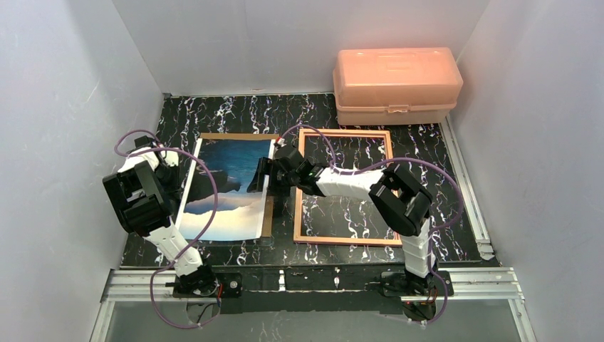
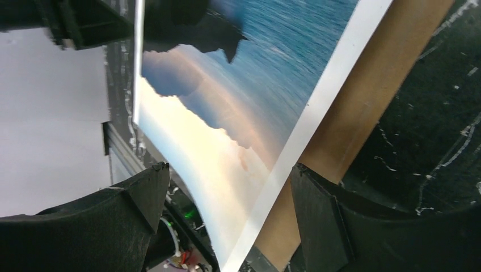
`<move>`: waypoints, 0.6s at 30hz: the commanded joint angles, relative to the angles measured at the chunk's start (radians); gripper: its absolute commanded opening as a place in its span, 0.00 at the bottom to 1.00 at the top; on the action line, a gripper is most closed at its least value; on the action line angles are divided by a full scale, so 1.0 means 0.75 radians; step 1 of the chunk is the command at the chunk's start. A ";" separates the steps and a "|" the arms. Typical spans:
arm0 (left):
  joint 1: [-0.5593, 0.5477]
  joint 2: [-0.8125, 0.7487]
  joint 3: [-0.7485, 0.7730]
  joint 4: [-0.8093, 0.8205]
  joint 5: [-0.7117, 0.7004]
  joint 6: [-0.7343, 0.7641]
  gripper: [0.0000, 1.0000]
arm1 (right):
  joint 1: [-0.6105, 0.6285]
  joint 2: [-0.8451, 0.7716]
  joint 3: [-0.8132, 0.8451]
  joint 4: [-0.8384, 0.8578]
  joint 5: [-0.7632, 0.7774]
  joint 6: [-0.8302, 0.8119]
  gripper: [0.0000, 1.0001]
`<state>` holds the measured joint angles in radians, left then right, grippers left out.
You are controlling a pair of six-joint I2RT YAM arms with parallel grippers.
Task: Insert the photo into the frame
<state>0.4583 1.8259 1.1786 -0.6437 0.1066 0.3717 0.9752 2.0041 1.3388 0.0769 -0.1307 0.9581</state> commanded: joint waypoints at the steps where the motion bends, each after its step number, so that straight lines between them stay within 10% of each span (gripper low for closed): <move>1: -0.025 0.090 -0.084 -0.053 0.171 0.003 0.18 | -0.007 -0.101 -0.033 0.189 -0.083 0.042 0.86; 9: -0.026 0.099 -0.065 -0.051 0.142 0.012 0.15 | -0.008 -0.140 -0.033 -0.262 0.214 -0.106 0.86; 18: -0.027 0.126 -0.046 -0.073 0.177 -0.005 0.08 | -0.003 -0.127 -0.118 -0.262 0.246 -0.083 0.85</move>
<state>0.4564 1.8359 1.1881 -0.6537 0.1242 0.3828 0.9726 1.9400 1.2572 -0.1143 0.0280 0.9020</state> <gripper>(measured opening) 0.102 0.853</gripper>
